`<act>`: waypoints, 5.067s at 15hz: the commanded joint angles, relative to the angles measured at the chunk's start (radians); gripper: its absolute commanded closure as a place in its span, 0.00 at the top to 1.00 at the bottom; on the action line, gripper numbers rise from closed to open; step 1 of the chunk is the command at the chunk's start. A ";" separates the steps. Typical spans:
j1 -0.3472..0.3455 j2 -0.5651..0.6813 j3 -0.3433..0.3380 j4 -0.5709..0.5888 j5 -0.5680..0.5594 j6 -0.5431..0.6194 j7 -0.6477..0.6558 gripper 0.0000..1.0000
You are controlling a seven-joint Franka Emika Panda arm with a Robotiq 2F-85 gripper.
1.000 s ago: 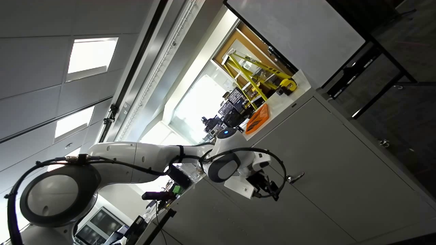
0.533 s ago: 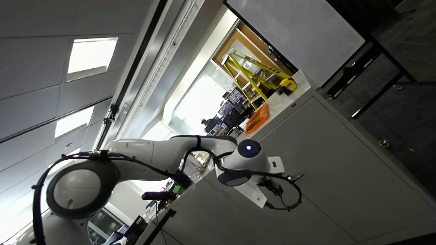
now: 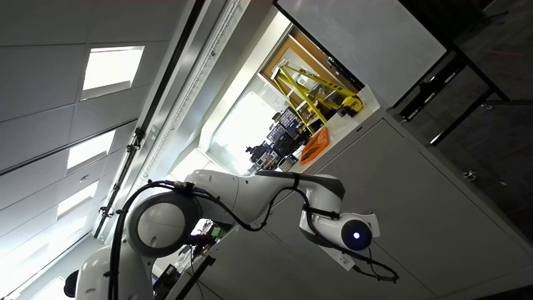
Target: Open the drawer door on the right
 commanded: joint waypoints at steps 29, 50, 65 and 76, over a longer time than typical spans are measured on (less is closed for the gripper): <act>0.158 0.571 -0.118 0.486 0.597 -0.216 -0.146 1.00; 0.250 0.727 -0.058 0.755 0.736 -0.166 -0.155 1.00; 0.273 0.790 -0.051 0.874 0.730 -0.108 -0.169 0.51; 0.276 0.789 -0.050 0.866 0.717 -0.089 -0.170 0.06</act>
